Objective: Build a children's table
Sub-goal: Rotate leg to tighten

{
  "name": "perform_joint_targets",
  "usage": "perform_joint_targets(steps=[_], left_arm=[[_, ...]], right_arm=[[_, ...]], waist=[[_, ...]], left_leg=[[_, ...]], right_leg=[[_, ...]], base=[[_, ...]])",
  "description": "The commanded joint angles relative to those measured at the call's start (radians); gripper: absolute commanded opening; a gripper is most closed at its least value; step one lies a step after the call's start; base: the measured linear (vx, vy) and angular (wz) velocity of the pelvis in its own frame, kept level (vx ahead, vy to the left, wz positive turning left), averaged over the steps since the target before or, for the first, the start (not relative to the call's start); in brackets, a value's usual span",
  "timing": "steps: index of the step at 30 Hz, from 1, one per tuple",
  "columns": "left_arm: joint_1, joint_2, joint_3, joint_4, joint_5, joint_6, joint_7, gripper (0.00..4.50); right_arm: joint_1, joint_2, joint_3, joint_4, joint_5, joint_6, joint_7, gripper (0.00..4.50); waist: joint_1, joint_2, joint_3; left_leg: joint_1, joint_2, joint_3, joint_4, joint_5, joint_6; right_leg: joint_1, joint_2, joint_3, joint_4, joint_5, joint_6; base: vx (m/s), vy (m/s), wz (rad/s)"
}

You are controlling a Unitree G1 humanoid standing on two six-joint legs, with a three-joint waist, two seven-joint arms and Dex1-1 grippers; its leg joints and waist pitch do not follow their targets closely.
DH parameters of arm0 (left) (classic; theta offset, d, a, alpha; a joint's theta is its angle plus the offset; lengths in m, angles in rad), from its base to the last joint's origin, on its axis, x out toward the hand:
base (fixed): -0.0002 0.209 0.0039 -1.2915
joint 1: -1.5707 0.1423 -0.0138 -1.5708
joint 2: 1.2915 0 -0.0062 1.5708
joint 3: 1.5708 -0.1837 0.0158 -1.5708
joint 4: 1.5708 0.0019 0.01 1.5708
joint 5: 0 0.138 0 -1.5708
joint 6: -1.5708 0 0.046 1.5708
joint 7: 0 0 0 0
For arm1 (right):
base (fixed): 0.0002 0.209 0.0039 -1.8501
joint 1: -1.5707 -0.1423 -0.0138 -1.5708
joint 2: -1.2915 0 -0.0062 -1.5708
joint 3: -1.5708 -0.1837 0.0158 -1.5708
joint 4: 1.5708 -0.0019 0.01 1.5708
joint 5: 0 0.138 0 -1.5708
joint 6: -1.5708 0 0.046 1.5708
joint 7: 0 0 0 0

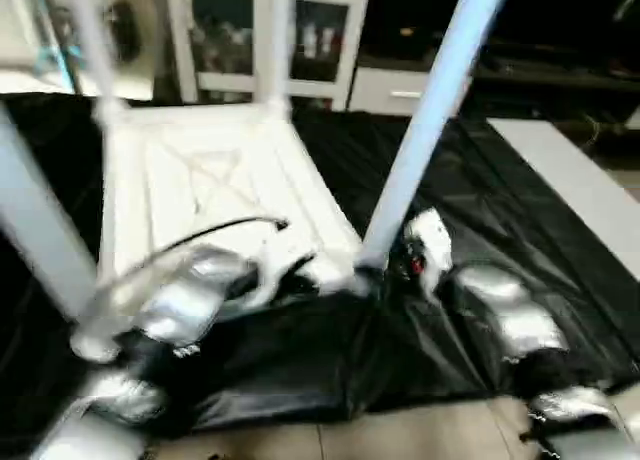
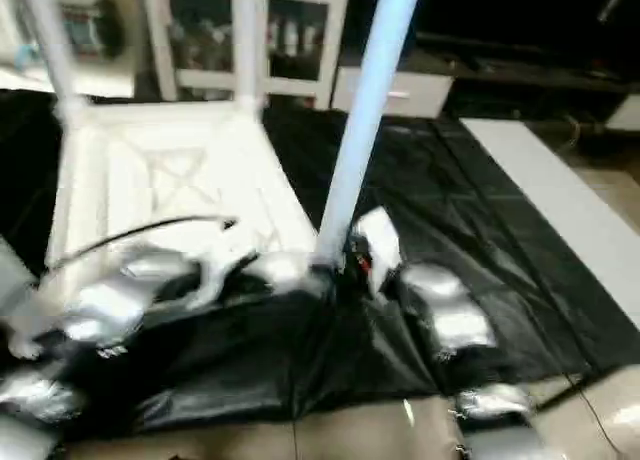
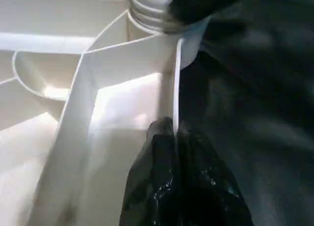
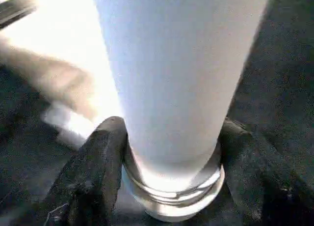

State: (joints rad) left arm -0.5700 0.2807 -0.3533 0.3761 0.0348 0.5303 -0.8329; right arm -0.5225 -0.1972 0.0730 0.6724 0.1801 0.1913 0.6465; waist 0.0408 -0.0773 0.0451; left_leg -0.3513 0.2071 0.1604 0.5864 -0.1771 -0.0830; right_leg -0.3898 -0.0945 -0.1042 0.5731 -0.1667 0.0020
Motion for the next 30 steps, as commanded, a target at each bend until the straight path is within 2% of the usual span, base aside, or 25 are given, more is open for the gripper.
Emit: perform_joint_targets(steps=[1,2,3,4,5,6,7,8,9,10,11,12,13,14,15,16,18,20,22,23,25,26,27,28,30], left_arm=[[-0.035,-0.065,0.048,0.063,-0.009,0.013,0.142,0.00],[-0.059,-0.094,0.060,0.103,0.002,-0.007,0.207,0.00],[-0.062,-0.098,0.061,0.109,0.004,-0.009,0.214,0.00],[-0.093,-0.135,0.067,0.157,0.020,-0.033,0.277,0.00],[-0.108,-0.154,0.075,0.180,0.024,-0.050,0.312,0.00],[-0.118,-0.161,0.074,0.193,0.033,-0.062,0.327,0.00],[-0.126,-0.167,0.075,0.204,0.039,-0.073,0.342,0.00],[-0.130,-0.169,0.077,0.212,0.048,-0.079,0.351,0.00],[-0.132,-0.169,0.080,0.216,0.056,-0.080,0.358,0.00],[-0.131,-0.166,0.081,0.217,0.059,-0.079,0.358,0.00],[-0.128,-0.162,0.083,0.216,0.060,-0.079,0.358,0.00],[-0.127,-0.160,0.083,0.218,0.060,-0.079,0.359,0.00],[-0.127,-0.150,0.084,0.232,0.060,-0.085,0.367,0.00],[-0.127,-0.150,0.084,0.232,0.060,-0.085,0.367,0.00],[-0.130,-0.143,0.086,0.253,0.061,-0.099,0.375,0.00],[-0.131,-0.141,0.087,0.260,0.062,-0.104,0.376,0.00],[-0.131,-0.137,0.089,0.263,0.063,-0.109,0.376,0.00],[-0.127,-0.126,0.095,0.265,0.071,-0.116,0.372,0.00],[-0.121,-0.111,0.092,0.262,0.079,-0.119,0.364,0.00],[-0.117,-0.107,0.092,0.259,0.081,-0.120,0.360,0.00],[-0.109,-0.097,0.089,0.251,0.081,-0.123,0.346,0.00],[-0.107,-0.094,0.088,0.249,0.082,-0.123,0.342,0.00],[-0.103,-0.087,0.084,0.245,0.082,-0.132,0.330,0.00],[-0.100,-0.083,0.081,0.243,0.082,-0.138,0.322,0.00],[-0.086,-0.064,0.062,0.225,0.082,-0.158,0.277,0.00]], right_arm=[[-0.002,0.045,-0.033,0.060,-0.016,0.050,-0.202,2.54],[-0.013,0.084,-0.060,0.087,-0.010,0.050,-0.304,2.53],[-0.015,0.090,-0.063,0.091,-0.009,0.049,-0.314,2.53],[-0.028,0.147,-0.083,0.120,-0.006,0.044,-0.402,2.53],[-0.034,0.168,-0.063,0.122,-0.029,0.033,-0.416,2.53],[-0.039,0.177,-0.042,0.119,-0.052,0.024,-0.411,2.53],[-0.044,0.187,-0.028,0.116,-0.068,0.011,-0.407,2.52],[-0.049,0.193,-0.019,0.113,-0.080,0.001,-0.405,2.52],[-0.052,0.196,-0.015,0.110,-0.089,-0.004,-0.404,2.52],[-0.052,0.198,-0.017,0.107,-0.088,-0.014,-0.400,2.52],[-0.052,0.199,-0.025,0.102,-0.080,-0.018,-0.395,2.52],[-0.052,0.199,-0.028,0.102,-0.075,-0.018,-0.395,2.52],[-0.051,0.196,-0.035,0.099,-0.062,-0.029,-0.387,2.52],[-0.051,0.196,-0.035,0.099,-0.062,-0.029,-0.387,2.52],[-0.048,0.189,-0.034,0.085,-0.060,-0.055,-0.368,2.52],[-0.045,0.185,-0.032,0.075,-0.062,-0.068,-0.356,2.52],[-0.039,0.182,-0.032,0.056,-0.058,-0.084,-0.335,2.52],[-0.015,0.169,-0.035,-0.009,-0.041,-0.108,-0.273,2.52],[0.016,0.151,-0.033,-0.083,-0.017,-0.119,-0.216,3.21],[0.027,0.145,-0.037,-0.110,-0.004,-0.116,-0.201,3.19],[0.050,0.127,-0.039,-0.167,0.021,-0.098,-0.168,3.33],[0.057,0.120,-0.038,-0.181,0.024,-0.094,-0.161,3.33],[0.071,0.101,-0.034,-0.207,0.028,-0.086,-0.142,3.49],[0.080,0.088,-0.031,-0.223,0.029,-0.081,-0.131,3.60],[0.108,0.031,-0.023,-0.269,0.038,-0.040,-0.071,3.79]], waist=[[-0.014,0.016,-0.041],[-0.027,0.024,-0.038],[-0.031,0.030,-0.037],[-0.028,0.045,-0.030],[0.005,0.053,-0.026],[0.038,0.042,-0.020],[0.027,-0.025,-0.033],[0.038,-0.063,-0.023],[0.040,-0.045,-0.031],[0.058,-0.033,-0.054],[0.062,-0.022,-0.061],[0.054,-0.014,-0.067],[0.049,-0.004,-0.065],[0.041,-0.010,-0.055],[0.041,-0.011,-0.057],[0.042,-0.008,-0.058],[0.041,-0.008,-0.057],[0.044,-0.011,-0.057],[0.048,-0.011,-0.055],[0.043,-0.015,-0.053],[0.026,-0.008,-0.057],[0.018,-0.006,-0.058],[0.017,-0.007,-0.058],[0.018,-0.011,-0.057],[0.021,-0.012,-0.058]], left_leg=[[0.022,0.022,-0.030,-0.080,-0.582,-0.055],[0.026,0.028,-0.037,-0.086,-0.629,-0.050],[0.023,0.033,-0.043,-0.094,-0.660,-0.052],[-0.002,0.056,-0.049,-0.133,-0.750,-0.056],[-0.051,0.085,-0.027,-0.205,-0.855,-0.061],[-0.057,0.088,0.003,-0.227,-0.873,-0.043],[0.024,0.048,0.037,-0.152,-0.735,-0.003],[0.134,-0.031,0.039,0.096,-0.416,-0.018],[0.080,-0.019,0.022,0.080,-0.289,0.005],[-0.059,0.002,-0.017,-0.012,-0.122,0.005],[-0.010,0.015,-0.010,-0.052,-0.089,-0.008],[0.003,0.013,-0.007,-0.050,-0.078,-0.007],[0.009,0.015,0.001,-0.057,-0.100,0.006],[-0.004,0.012,0.002,-0.065,-0.182,0.006],[-0.007,0.011,0.002,-0.065,-0.210,0.005],[-0.003,0.012,0.003,-0.066,-0.243,0.002],[-0.006,0.013,0.002,-0.069,-0.257,-0.003],[-0.004,0.012,0.006,-0.070,-0.248,0.006],[-0.004,0.011,0.011,-0.068,-0.235,0.019],[-0.018,0.010,0.006,-0.073,-0.241,0.030],[-0.034,0.013,-0.007,-0.081,-0.220,0.013],[-0.025,0.016,-0.008,-0.079,-0.226,0.009],[-0.022,0.016,-0.006,-0.078,-0.227,0.010],[-0.012,0.017,-0.001,-0.075,-0.230,0.016],[-0.010,0.017,0.004,-0.072,-0.204,0.028]], right_leg=[[0.026,-0.057,-0.008,-0.122,-0.683,-0.034],[0.032,-0.055,-0.028,-0.130,-0.656,-0.030],[0.040,-0.053,-0.037,-0.123,-0.636,-0.028],[0.072,-0.040,-0.032,-0.073,-0.525,-0.046],[0.112,-0.013,-0.014,0.081,-0.313,-0.079],[0.102,-0.001,0.000,0.122,-0.248,-0.073],[0.038,-0.013,0.060,0.064,-0.437,-0.035],[-0.126,-0.090,0.051,-0.178,-1.129,0.065],[-0.073,-0.139,0.101,-0.161,-1.178,0.060],[0.078,-0.136,0.102,-0.063,-0.897,0.036],[0.021,-0.062,0.073,-0.030,-0.483,-0.009],[0.014,-0.045,0.068,-0.008,-0.321,-0.047],[0.016,-0.040,0.065,-0.007,-0.161,-0.128],[0.021,-0.039,0.066,-0.017,-0.211,-0.154],[0.026,-0.043,0.066,-0.022,-0.255,-0.151],[0.021,-0.048,0.069,-0.031,-0.317,-0.142],[0.022,-0.047,0.073,-0.037,-0.350,-0.129],[0.020,-0.046,0.076,-0.042,-0.363,-0.112],[0.017,-0.045,0.079,-0.044,-0.352,-0.109],[0.028,-0.045,0.078,-0.045,-0.369,-0.090],[0.042,-0.047,0.071,-0.041,-0.377,-0.069],[0.034,-0.048,0.070,-0.043,-0.363,-0.081],[0.031,-0.047,0.071,-0.044,-0.352,-0.091],[0.024,-0.044,0.074,-0.045,-0.330,-0.114],[0.027,-0.043,0.077,-0.040,-0.280,-0.141]], base=[[-0.071,0.037,-0.12],[-0.057,0.048,-0.13],[-0.060,0.041,-0.10],[-0.060,0.041,-0.10],[-0.091,0.006,0.02],[-0.016,-0.075,0.27],[-0.016,-0.075,0.27],[0.059,-0.132,0.24],[0.017,-0.068,0.04],[0.125,-0.048,-0.27],[0.114,0.009,-0.19],[0.132,-0.003,-0.11],[0.023,-0.024,0.20],[0.000,0.000,0.00],[0.000,0.000,0.00],[0.000,0.000,0.00],[0.000,0.000,0.00],[0.000,0.000,0.00],[0.000,0.000,0.00],[0.000,0.000,0.00],[-0.002,0.002,-0.18],[0.000,0.000,0.00],[0.000,0.000,0.00],[0.000,0.000,0.00],[0.000,0.000,0.00]])
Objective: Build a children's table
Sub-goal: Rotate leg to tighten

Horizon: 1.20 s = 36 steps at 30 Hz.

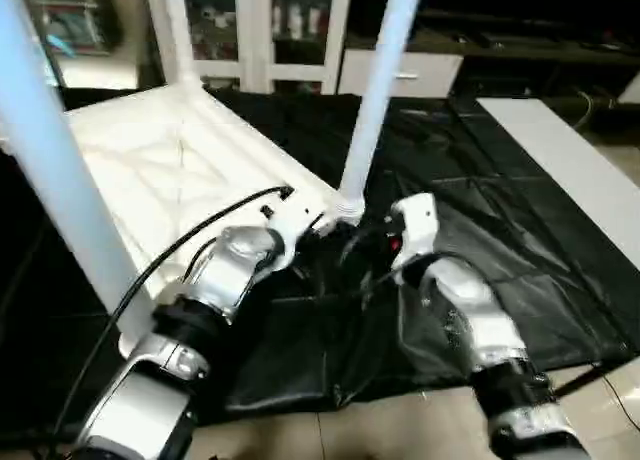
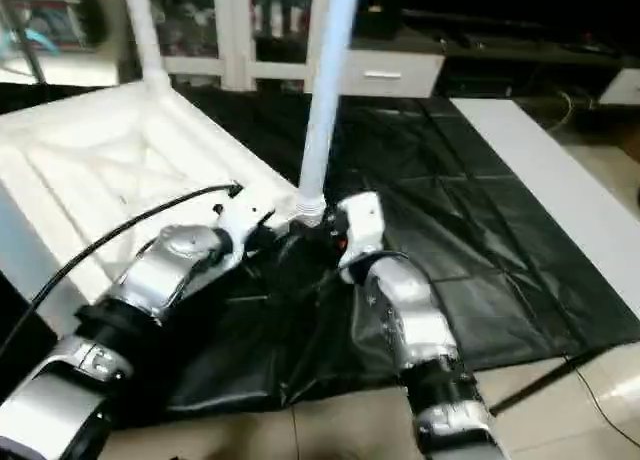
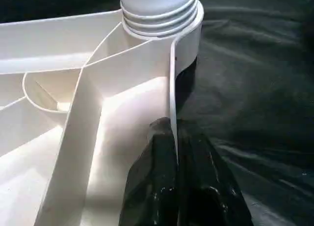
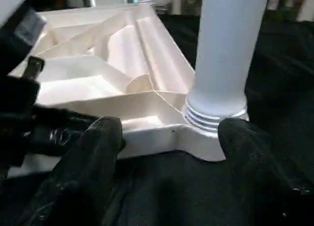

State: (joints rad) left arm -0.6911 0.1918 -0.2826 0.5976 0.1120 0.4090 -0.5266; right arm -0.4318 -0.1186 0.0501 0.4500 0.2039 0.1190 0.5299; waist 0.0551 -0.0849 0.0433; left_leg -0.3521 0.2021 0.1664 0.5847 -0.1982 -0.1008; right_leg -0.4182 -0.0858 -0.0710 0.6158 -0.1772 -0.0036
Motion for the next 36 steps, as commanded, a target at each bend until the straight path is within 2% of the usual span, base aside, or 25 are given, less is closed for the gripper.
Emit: perform_joint_targets(steps=[1,2,3,4,5,6,7,8,9,10,11,12,13,14,16,17,21,22,25,26,28,30,33,34,36], left_arm=[[0.037,0.027,-0.012,0.001,0.005,-0.039,-0.036,0.00],[0.048,0.042,-0.029,-0.014,0.004,-0.045,-0.072,0.00],[0.048,0.042,-0.029,-0.014,0.004,-0.045,-0.072,0.00],[0.071,0.066,-0.057,-0.043,-0.004,-0.072,-0.151,0.00],[0.083,0.077,-0.069,-0.059,-0.011,-0.085,-0.194,0.00],[0.096,0.090,-0.081,-0.078,-0.018,-0.083,-0.238,0.00],[0.123,0.124,-0.116,-0.119,-0.034,-0.125,-0.343,0.00],[0.124,0.125,-0.118,-0.120,-0.035,-0.127,-0.347,0.00],[0.141,0.145,-0.135,-0.150,-0.051,-0.141,-0.408,0.00],[0.170,0.180,-0.167,-0.205,-0.079,-0.160,-0.508,0.00],[0.174,0.185,-0.170,-0.213,-0.083,-0.161,-0.520,0.00],[0.192,0.208,-0.190,-0.256,-0.100,-0.146,-0.574,0.00],[0.202,0.221,-0.204,-0.282,-0.106,-0.136,-0.602,0.00],[0.203,0.221,-0.204,-0.287,-0.106,-0.133,-0.602,0.00],[0.207,0.220,-0.197,-0.298,-0.104,-0.130,-0.608,0.00],[0.206,0.217,-0.194,-0.298,-0.102,-0.132,-0.611,0.00],[0.201,0.210,-0.189,-0.297,-0.100,-0.133,-0.619,0.00],[0.199,0.210,-0.190,-0.303,-0.102,-0.130,-0.623,0.00],[0.199,0.214,-0.190,-0.312,-0.106,-0.122,-0.626,0.00],[0.199,0.214,-0.189,-0.313,-0.106,-0.120,-0.625,0.00],[0.199,0.218,-0.188,-0.314,-0.103,-0.120,-0.622,0.00],[0.200,0.219,-0.187,-0.314,-0.102,-0.120,-0.621,0.00],[0.204,0.220,-0.183,-0.315,-0.097,-0.118,-0.628,0.00],[0.205,0.220,-0.183,-0.316,-0.097,-0.117,-0.630,0.00],[0.205,0.221,-0.182,-0.318,-0.097,-0.114,-0.632,0.00]], right_arm=[[0.020,-0.054,0.001,-0.051,0.015,0.036,0.052,3.79],[0.037,-0.097,0.005,-0.075,0.005,0.061,0.092,3.92],[0.037,-0.097,0.005,-0.075,0.005,0.061,0.092,4.01],[0.046,-0.153,0.005,-0.074,-0.025,0.079,0.123,4.11],[0.048,-0.179,0.005,-0.073,-0.032,0.083,0.140,4.11],[0.049,-0.206,0.003,-0.071,-0.030,0.090,0.162,4.11],[0.054,-0.257,0.009,-0.078,-0.013,0.100,0.237,4.38],[0.055,-0.259,0.009,-0.078,-0.012,0.100,0.241,4.38],[0.063,-0.291,0.021,-0.091,-0.004,0.097,0.299,4.45],[0.087,-0.355,0.058,-0.124,-0.001,0.079,0.417,4.45],[0.090,-0.363,0.063,-0.129,0.000,0.075,0.433,4.49],[0.106,-0.397,0.075,-0.157,0.018,0.068,0.508,4.49],[0.110,-0.411,0.071,-0.173,0.043,0.084,0.546,4.49],[0.108,-0.414,0.069,-0.177,0.053,0.091,0.559,4.49],[0.098,-0.424,0.075,-0.189,0.077,0.108,0.610,4.49],[0.093,-0.427,0.085,-0.190,0.080,0.112,0.632,4.49],[0.076,-0.417,0.135,-0.172,0.066,0.091,0.691,4.49],[0.059,-0.402,0.154,-0.143,0.039,0.073,0.685,4.49],[0.024,-0.380,0.179,-0.076,-0.018,0.042,0.657,4.49],[0.012,-0.377,0.189,-0.056,-0.040,0.033,0.643,4.49],[-0.007,-0.370,0.209,-0.019,-0.085,-0.005,0.615,4.49],[-0.011,-0.363,0.204,-0.016,-0.075,0.002,0.617,4.21],[-0.020,-0.352,0.199,-0.010,-0.050,0.016,0.636,4.11],[-0.021,-0.350,0.197,-0.007,-0.045,0.015,0.640,3.88],[-0.024,-0.343,0.190,0.004,-0.038,0.006,0.657,3.72]], waist=[[0.012,-0.005,-0.056],[0.014,-0.003,-0.055],[0.015,-0.004,-0.055],[0.016,0.000,-0.055],[0.017,-0.003,-0.056],[0.019,0.003,-0.056],[0.018,-0.002,-0.054],[0.021,0.003,-0.053],[0.023,0.003,-0.052],[0.029,0.006,-0.051],[0.039,0.008,-0.050],[0.041,0.009,-0.050],[0.044,0.011,-0.050],[0.047,0.010,-0.050],[0.053,0.011,-0.051],[0.052,0.007,-0.050],[0.047,0.008,-0.046],[0.048,0.001,-0.047],[0.047,0.002,-0.049],[0.045,0.003,-0.049],[0.042,0.003,-0.050],[0.041,0.003,-0.051],[0.038,0.005,-0.051],[0.038,0.007,-0.051],[0.034,0.006,-0.051]], left_leg=[[-0.010,0.023,-0.001,-0.070,-0.148,0.056],[-0.009,0.024,0.001,-0.069,-0.126,0.066],[-0.007,0.025,0.003,-0.067,-0.123,0.068],[-0.006,0.023,0.004,-0.066,-0.115,0.072],[-0.007,0.023,0.005,-0.065,-0.114,0.073],[-0.007,0.023,0.005,-0.066,-0.115,0.070],[-0.007,0.024,0.007,-0.066,-0.122,0.070],[-0.005,0.025,0.007,-0.067,-0.144,0.071],[-0.004,0.025,0.008,-0.067,-0.156,0.070],[0.001,0.029,0.008,-0.069,-0.179,0.067],[0.006,0.034,0.009,-0.069,-0.190,0.066],[0.014,0.035,0.013,-0.069,-0.196,0.067],[0.017,0.037,0.015,-0.068,-0.188,0.069],[0.015,0.038,0.017,-0.070,-0.182,0.071],[0.018,0.038,0.020,-0.069,-0.184,0.067],[0.013,0.038,0.019,-0.071,-0.192,0.063],[0.011,0.037,0.017,-0.075,-0.265,0.035],[0.010,0.037,0.015,-0.074,-0.265,0.033],[0.007,0.035,0.015,-0.073,-0.238,0.027],[0.004,0.033,0.014,-0.073,-0.225,0.026],[0.006,0.033,0.016,-0.071,-0.211,0.021],[0.005,0.032,0.017,-0.070,-0.204,0.026],[0.004,0.033,0.016,-0.071,-0.214,0.036],[0.004,0.033,0.016,-0.072,-0.215,0.036],[0.004,0.034,0.015,-0.072,-0.222,0.036]], right_leg=[[0.060,-0.051,0.043,-0.079,-0.226,-0.147],[0.059,-0.050,0.044,-0.075,-0.189,-0.160],[0.058,-0.051,0.045,-0.075,-0.179,-0.165],[0.057,-0.051,0.046,-0.074,-0.172,-0.175],[0.060,-0.053,0.045,-0.075,-0.178,-0.179],[0.060,-0.053,0.046,-0.074,-0.179,-0.182],[0.060,-0.052,0.046,-0.077,-0.189,-0.182],[0.059,-0.054,0.046,-0.080,-0.215,-0.182],[0.057,-0.054,0.046,-0.082,-0.232,-0.179],[0.054,-0.054,0.046,-0.085,-0.257,-0.175],[0.052,-0.055,0.048,-0.083,-0.254,-0.176],[0.045,-0.054,0.050,-0.083,-0.241,-0.184],[0.043,-0.049,0.050,-0.075,-0.186,-0.208],[0.046,-0.048,0.050,-0.071,-0.159,-0.222],[0.044,-0.048,0.049,-0.069,-0.151,-0.229],[0.049,-0.049,0.048,-0.069,-0.161,-0.228],[0.048,-0.057,0.051,-0.083,-0.290,-0.186],[0.048,-0.059,0.051,-0.084,-0.314,-0.171],[0.047,-0.060,0.051,-0.084,-0.320,-0.157],[0.049,-0.059,0.051,-0.081,-0.306,-0.161],[0.047,-0.057,0.050,-0.080,-0.285,-0.168],[0.050,-0.056,0.051,-0.077,-0.262,-0.174],[0.051,-0.055,0.051,-0.077,-0.263,-0.175],[0.052,-0.056,0.050,-0.077,-0.264,-0.176],[0.051,-0.056,0.050,-0.078,-0.269,-0.179]], base=[[0.000,0.000,0.00],[0.000,0.000,0.00],[0.000,0.000,0.00],[0.000,0.000,0.00],[0.000,0.000,0.00],[0.000,0.000,0.00],[0.000,0.000,0.00],[0.000,0.000,0.00],[0.000,0.000,0.00],[0.000,0.000,0.00],[0.000,0.000,0.00],[0.000,0.000,0.00],[0.000,0.000,0.00],[0.000,0.000,0.00],[0.000,0.000,0.00],[0.000,0.000,0.00],[0.000,0.000,0.00],[0.000,0.000,0.00],[0.000,0.000,0.00],[0.000,0.000,0.00],[0.000,0.000,0.00],[0.000,0.000,0.00],[0.000,0.000,0.00],[0.000,0.000,0.00],[0.000,0.000,0.00]])
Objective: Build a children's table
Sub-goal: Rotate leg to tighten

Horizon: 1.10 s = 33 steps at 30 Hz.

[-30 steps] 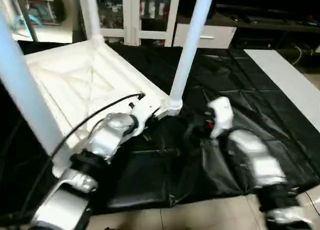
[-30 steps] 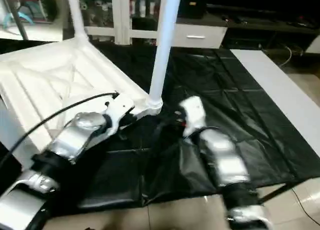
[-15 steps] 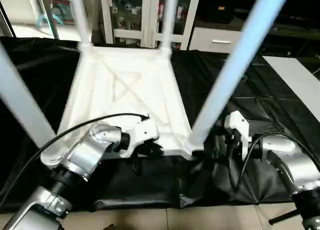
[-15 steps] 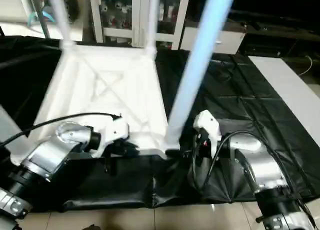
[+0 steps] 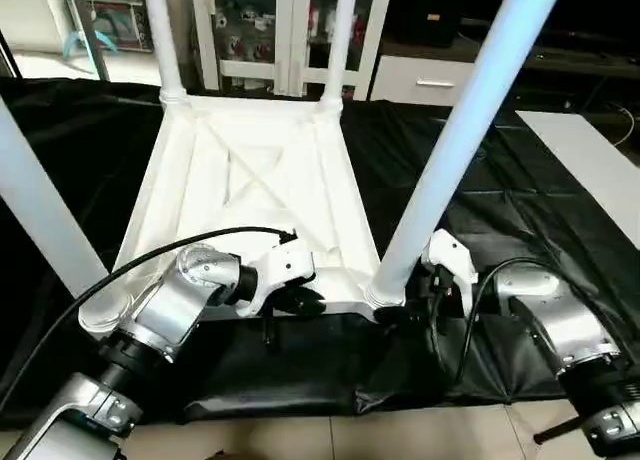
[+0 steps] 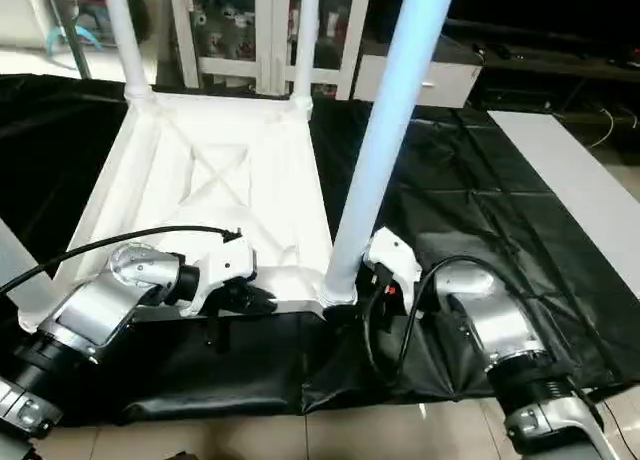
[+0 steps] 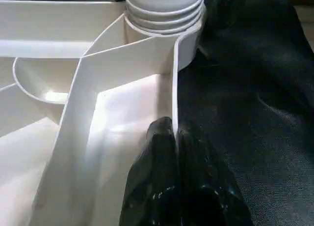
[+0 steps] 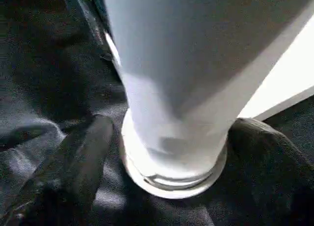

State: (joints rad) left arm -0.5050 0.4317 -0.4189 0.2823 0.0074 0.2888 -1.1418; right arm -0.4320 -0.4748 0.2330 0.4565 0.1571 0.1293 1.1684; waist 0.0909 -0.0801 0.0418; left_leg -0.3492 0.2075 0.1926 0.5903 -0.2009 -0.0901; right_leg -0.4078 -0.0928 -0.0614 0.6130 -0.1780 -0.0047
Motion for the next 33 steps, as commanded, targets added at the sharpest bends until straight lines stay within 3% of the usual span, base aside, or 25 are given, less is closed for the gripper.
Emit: perform_joint_targets(steps=[1,8,10,15,21,24,25,26,28,29,31,32,33], left_arm=[[0.019,-0.019,-0.046,-0.001,0.008,0.006,-0.017,0.00],[0.014,-0.014,-0.046,0.004,0.009,0.005,-0.024,0.00],[0.013,-0.014,-0.046,0.005,0.010,0.005,-0.027,0.00],[0.014,-0.013,-0.047,0.004,0.011,0.009,-0.029,0.00],[0.028,-0.005,-0.045,-0.010,0.014,0.020,-0.027,0.00],[0.025,-0.012,-0.031,0.001,0.026,0.046,0.016,0.00],[0.020,-0.018,-0.023,0.010,0.033,0.054,0.040,0.00],[0.012,-0.030,-0.010,0.027,0.041,0.061,0.079,0.00],[-0.007,-0.063,0.019,0.062,0.052,0.087,0.162,0.00],[-0.029,-0.100,0.044,0.098,0.065,0.113,0.251,0.00],[-0.066,-0.166,0.083,0.149,0.074,0.183,0.378,0.00],[-0.066,-0.166,0.083,0.149,0.074,0.183,0.378,0.00],[-0.081,-0.189,0.094,0.169,0.081,0.197,0.425,0.00]], right_arm=[[-0.025,0.015,0.005,0.004,0.005,-0.012,0.020,3.68],[-0.018,0.013,-0.009,0.008,0.022,-0.013,0.040,3.22],[-0.015,0.013,-0.008,0.007,0.024,-0.010,0.046,2.89],[-0.012,0.017,-0.004,0.013,0.027,-0.009,0.063,2.70],[0.003,0.031,-0.005,0.010,0.029,0.000,0.061,2.68],[-0.020,0.064,-0.037,0.065,0.001,-0.006,-0.065,2.68],[-0.034,0.080,-0.051,0.096,-0.015,-0.004,-0.132,2.67],[-0.047,0.099,-0.067,0.126,-0.026,0.008,-0.203,2.67],[-0.068,0.141,-0.103,0.173,-0.038,0.023,-0.339,2.67],[-0.077,0.186,-0.140,0.197,-0.030,0.055,-0.449,2.67],[-0.084,0.255,-0.166,0.220,-0.042,0.076,-0.605,2.66],[-0.084,0.255,-0.166,0.220,-0.042,0.076,-0.605,2.66],[-0.085,0.282,-0.171,0.228,-0.054,0.074,-0.668,2.66]], waist=[[-0.003,0.001,-0.049],[-0.003,0.007,-0.052],[-0.002,0.007,-0.053],[-0.001,0.005,-0.051],[-0.001,0.005,-0.052],[-0.003,0.004,-0.052],[-0.005,-0.006,-0.048],[-0.009,0.001,-0.044],[-0.022,0.002,-0.044],[-0.029,-0.004,-0.045],[-0.037,-0.008,-0.044],[-0.036,-0.006,-0.046],[-0.037,-0.009,-0.048]], left_leg=[[0.001,0.028,-0.011,-0.078,-0.224,0.025],[0.004,0.028,-0.010,-0.075,-0.201,0.026],[0.003,0.028,-0.009,-0.074,-0.186,0.033],[0.004,0.028,-0.009,-0.076,-0.209,0.028],[0.003,0.028,-0.010,-0.075,-0.194,0.030],[0.002,0.028,-0.009,-0.075,-0.186,0.029],[0.000,0.027,-0.009,-0.077,-0.204,0.023],[-0.001,0.027,-0.012,-0.081,-0.238,0.009],[-0.001,0.026,-0.020,-0.086,-0.284,-0.027],[0.002,0.025,-0.022,-0.084,-0.300,-0.036],[0.003,0.024,-0.024,-0.084,-0.313,-0.040],[0.006,0.022,-0.025,-0.082,-0.313,-0.040],[0.004,0.022,-0.025,-0.082,-0.304,-0.035]], right_leg=[[0.041,-0.048,0.040,-0.076,-0.275,-0.177],[0.042,-0.046,0.041,-0.069,-0.210,-0.199],[0.044,-0.046,0.040,-0.066,-0.183,-0.210],[0.044,-0.048,0.040,-0.070,-0.224,-0.204],[0.044,-0.047,0.040,-0.067,-0.201,-0.207],[0.044,-0.048,0.040,-0.066,-0.196,-0.212],[0.043,-0.047,0.039,-0.073,-0.242,-0.200],[0.040,-0.050,0.039,-0.078,-0.318,-0.181],[0.039,-0.052,0.036,-0.086,-0.417,-0.146],[0.037,-0.053,0.034,-0.090,-0.451,-0.127],[0.032,-0.052,0.034,-0.095,-0.475,-0.114],[0.029,-0.054,0.033,-0.099,-0.484,-0.107],[0.032,-0.054,0.033,-0.099,-0.475,-0.105]], base=[[0.000,0.000,0.00],[0.000,0.000,0.00],[0.000,0.000,0.00],[0.000,0.000,0.00],[0.000,0.000,0.00],[0.000,0.000,0.00],[0.000,0.000,0.00],[0.000,0.000,0.00],[0.000,0.000,0.00],[-0.054,0.004,-0.07],[0.000,0.000,0.00],[0.000,0.000,0.00],[0.000,0.000,0.00]])
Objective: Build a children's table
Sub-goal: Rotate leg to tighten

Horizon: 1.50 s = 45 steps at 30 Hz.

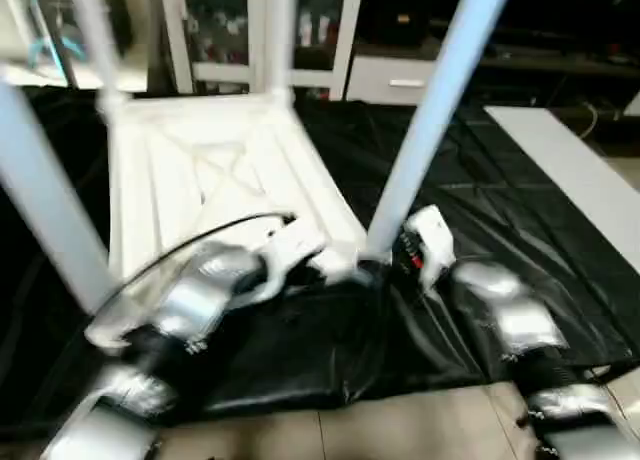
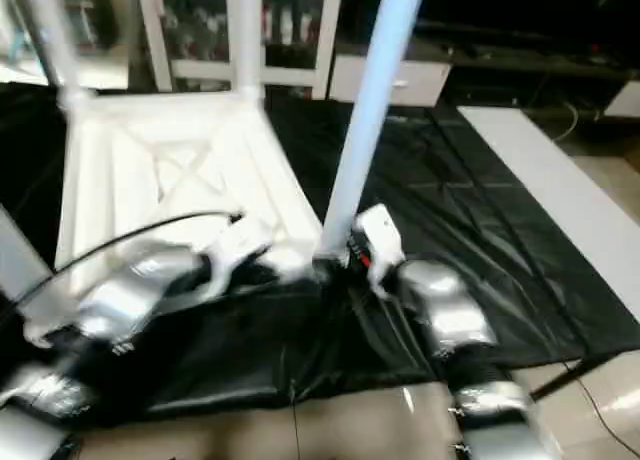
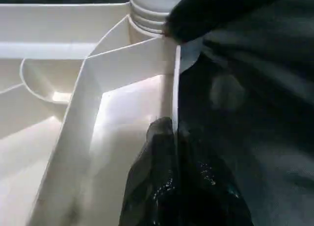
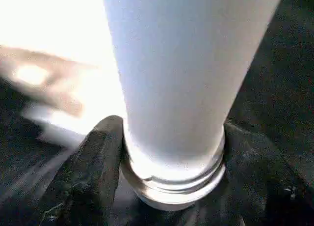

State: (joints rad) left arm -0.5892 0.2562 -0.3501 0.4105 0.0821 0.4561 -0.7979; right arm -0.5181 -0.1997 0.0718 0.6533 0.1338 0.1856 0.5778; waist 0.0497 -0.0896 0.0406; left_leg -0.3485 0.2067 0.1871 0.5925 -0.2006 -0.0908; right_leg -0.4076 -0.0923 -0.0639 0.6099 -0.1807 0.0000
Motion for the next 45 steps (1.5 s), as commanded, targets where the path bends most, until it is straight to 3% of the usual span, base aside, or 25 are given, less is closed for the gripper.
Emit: perform_joint_targets(steps=[1,3,5,7,11,14,16,18,20,22,24,26,28,30,34,40,45], left_arm=[[-0.018,-0.041,0.034,0.070,0.014,0.030,0.135,0.00],[-0.051,-0.080,0.041,0.120,0.025,-0.006,0.208,0.00],[-0.079,-0.121,0.052,0.160,0.027,-0.031,0.258,0.00],[-0.100,-0.150,0.056,0.193,0.039,-0.052,0.293,0.00],[-0.103,-0.143,0.053,0.200,0.052,-0.054,0.304,0.00],[-0.101,-0.132,0.052,0.215,0.054,-0.065,0.308,0.00],[-0.101,-0.121,0.057,0.230,0.059,-0.082,0.304,0.00],[-0.103,-0.112,0.058,0.243,0.067,-0.105,0.298,0.00],[-0.104,-0.103,0.051,0.248,0.072,-0.114,0.282,0.00],[-0.104,-0.095,0.041,0.253,0.077,-0.143,0.270,0.00],[-0.104,-0.091,0.037,0.258,0.079,-0.150,0.262,0.00],[-0.102,-0.082,0.028,0.267,0.083,-0.170,0.249,0.00],[-0.097,-0.067,0.016,0.276,0.090,-0.202,0.223,0.00],[-0.095,-0.060,0.011,0.278,0.092,-0.217,0.207,0.00],[-0.072,-0.032,-0.008,0.271,0.078,-0.304,0.117,0.00],[-0.012,0.037,-0.052,0.203,0.048,-0.404,-0.059,0.00],[0.067,0.127,-0.070,0.106,0.021,-0.419,-0.207,0.00]], right_arm=[[0.000,0.043,-0.014,0.041,-0.053,0.007,-0.168,2.66],[-0.003,0.099,-0.012,0.058,-0.059,-0.001,-0.233,2.66],[-0.013,0.148,0.006,0.089,-0.069,-0.018,-0.270,2.66],[-0.029,0.176,0.031,0.115,-0.092,-0.059,-0.280,2.66],[-0.033,0.176,0.005,0.101,-0.082,-0.090,-0.288,2.65],[-0.025,0.163,0.005,0.086,-0.084,-0.137,-0.264,2.65],[-0.002,0.148,-0.014,0.033,-0.045,-0.156,-0.216,3.21],[0.026,0.133,-0.022,-0.019,-0.020,-0.163,-0.178,3.35],[0.053,0.116,-0.023,-0.059,-0.016,-0.156,-0.166,3.54],[0.087,0.098,-0.023,-0.101,-0.022,-0.153,-0.160,3.70],[0.112,0.085,-0.024,-0.134,-0.021,-0.150,-0.154,3.81],[0.172,0.060,-0.023,-0.212,-0.010,-0.141,-0.137,3.99],[0.254,0.029,-0.024,-0.305,0.000,-0.128,-0.114,4.13],[0.278,0.021,-0.029,-0.328,0.000,-0.128,-0.112,4.41],[0.360,-0.006,-0.067,-0.385,-0.005,-0.112,-0.131,4.41],[0.399,-0.036,-0.103,-0.439,0.029,-0.094,-0.124,4.41],[0.386,-0.044,-0.113,-0.455,0.052,-0.093,-0.096,4.41]], waist=[[0.005,0.001,-0.044],[0.005,0.001,-0.047],[0.010,0.004,-0.050],[0.011,0.001,-0.049],[0.017,0.003,-0.053],[0.020,0.007,-0.052],[0.020,0.005,-0.050],[0.026,0.003,-0.050],[0.026,0.003,-0.049],[0.012,0.006,-0.051],[0.015,0.005,-0.052],[0.018,0.010,-0.050],[0.024,0.006,-0.047],[0.024,0.006,-0.048],[0.021,0.008,-0.043],[0.024,0.011,-0.042],[0.030,0.012,-0.043]], left_leg=[[0.001,0.023,-0.016,-0.084,-0.292,-0.029],[0.003,0.020,-0.017,-0.084,-0.294,-0.028],[0.002,0.021,-0.014,-0.082,-0.258,-0.019],[-0.003,0.019,-0.011,-0.083,-0.242,-0.011],[-0.004,0.020,-0.008,-0.080,-0.205,0.009],[-0.004,0.020,-0.007,-0.080,-0.196,0.018],[-0.002,0.020,-0.006,-0.081,-0.204,0.023],[0.001,0.020,-0.004,-0.079,-0.203,0.031],[-0.019,0.020,-0.011,-0.085,-0.199,0.038],[-0.025,0.021,-0.020,-0.089,-0.189,0.022],[-0.011,0.022,-0.016,-0.083,-0.189,0.024],[-0.011,0.021,-0.013,-0.082,-0.176,0.037],[-0.011,0.021,-0.012,-0.083,-0.179,0.044],[-0.013,0.019,-0.013,-0.084,-0.180,0.047],[-0.011,0.019,-0.015,-0.090,-0.241,0.036],[-0.008,0.026,-0.018,-0.095,-0.267,0.029],[-0.003,0.030,-0.016,-0.095,-0.253,0.016]], right_leg=[[0.027,-0.054,0.038,-0.097,-0.451,-0.110],[0.026,-0.053,0.037,-0.097,-0.454,-0.104],[0.027,-0.050,0.039,-0.089,-0.360,-0.117],[0.031,-0.048,0.038,-0.085,-0.325,-0.126],[0.037,-0.049,0.040,-0.077,-0.250,-0.145],[0.039,-0.050,0.040,-0.077,-0.246,-0.152],[0.038,-0.049,0.040,-0.080,-0.261,-0.148],[0.036,-0.049,0.041,-0.082,-0.269,-0.143],[0.050,-0.050,0.039,-0.081,-0.285,-0.116],[0.055,-0.051,0.035,-0.080,-0.297,-0.106],[0.043,-0.050,0.037,-0.083,-0.268,-0.124],[0.043,-0.049,0.040,-0.078,-0.226,-0.152],[0.045,-0.047,0.041,-0.083,-0.234,-0.140],[0.046,-0.047,0.040,-0.085,-0.244,-0.134],[0.039,-0.049,0.040,-0.099,-0.363,-0.111],[0.034,-0.052,0.042,-0.099,-0.397,-0.101],[0.031,-0.052,0.044,-0.087,-0.327,-0.127]], base=[[0.000,0.000,0.00],[0.000,0.000,0.00],[0.000,0.000,0.00],[0.000,0.000,0.00],[0.000,0.000,0.00],[0.000,0.000,0.00],[0.000,0.000,0.00],[0.000,0.000,0.00],[0.000,0.000,0.00],[0.000,0.000,0.00],[0.000,0.000,0.00],[0.000,0.000,0.00],[0.000,0.000,0.00],[0.000,0.000,0.00],[0.000,0.000,0.00],[0.000,0.000,0.00],[0.000,0.000,0.00]])
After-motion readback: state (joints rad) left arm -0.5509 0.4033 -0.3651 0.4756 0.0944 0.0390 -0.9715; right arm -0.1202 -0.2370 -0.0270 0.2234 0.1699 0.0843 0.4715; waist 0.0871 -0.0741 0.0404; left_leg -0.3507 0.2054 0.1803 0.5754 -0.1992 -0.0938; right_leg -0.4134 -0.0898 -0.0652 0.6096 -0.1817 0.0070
